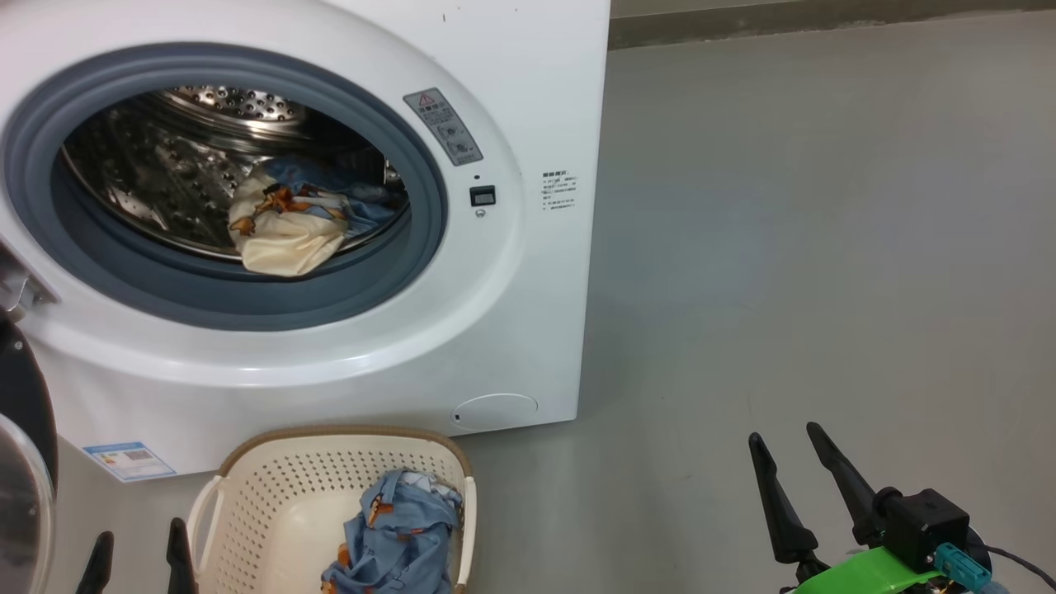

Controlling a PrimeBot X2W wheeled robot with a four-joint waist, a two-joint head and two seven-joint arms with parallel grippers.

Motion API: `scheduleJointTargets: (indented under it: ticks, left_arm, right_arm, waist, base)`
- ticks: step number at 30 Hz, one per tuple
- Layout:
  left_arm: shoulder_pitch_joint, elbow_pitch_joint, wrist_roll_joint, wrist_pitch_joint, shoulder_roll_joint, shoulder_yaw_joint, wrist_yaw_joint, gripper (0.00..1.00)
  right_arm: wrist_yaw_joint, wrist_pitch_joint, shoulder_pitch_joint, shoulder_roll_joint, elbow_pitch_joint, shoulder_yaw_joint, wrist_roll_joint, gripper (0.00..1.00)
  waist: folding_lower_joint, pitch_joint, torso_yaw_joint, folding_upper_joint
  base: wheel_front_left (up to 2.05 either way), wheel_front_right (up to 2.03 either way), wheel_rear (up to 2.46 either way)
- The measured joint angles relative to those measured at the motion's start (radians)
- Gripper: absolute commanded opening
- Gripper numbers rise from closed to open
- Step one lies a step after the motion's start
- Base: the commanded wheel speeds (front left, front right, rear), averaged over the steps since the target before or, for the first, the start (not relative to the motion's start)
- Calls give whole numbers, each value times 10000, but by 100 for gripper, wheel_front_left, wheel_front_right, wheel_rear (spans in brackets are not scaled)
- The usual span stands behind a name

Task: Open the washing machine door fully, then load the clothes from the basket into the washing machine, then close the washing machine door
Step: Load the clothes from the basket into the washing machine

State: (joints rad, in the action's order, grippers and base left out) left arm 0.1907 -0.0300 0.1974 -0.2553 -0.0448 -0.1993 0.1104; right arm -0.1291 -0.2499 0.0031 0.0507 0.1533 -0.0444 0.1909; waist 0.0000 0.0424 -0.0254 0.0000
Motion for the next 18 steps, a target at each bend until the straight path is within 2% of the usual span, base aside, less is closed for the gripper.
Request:
scheduleJointTargets:
  ticks: [18]
  left_arm:
    - [-126, -253, 169, 0, 6, 226, 88, 100]
  right_arm:
    - [0, 0, -26, 0, 21, -61, 102, 100]
  waist:
    - [0, 614, 65, 0]
  base:
    - [0, 0, 0]
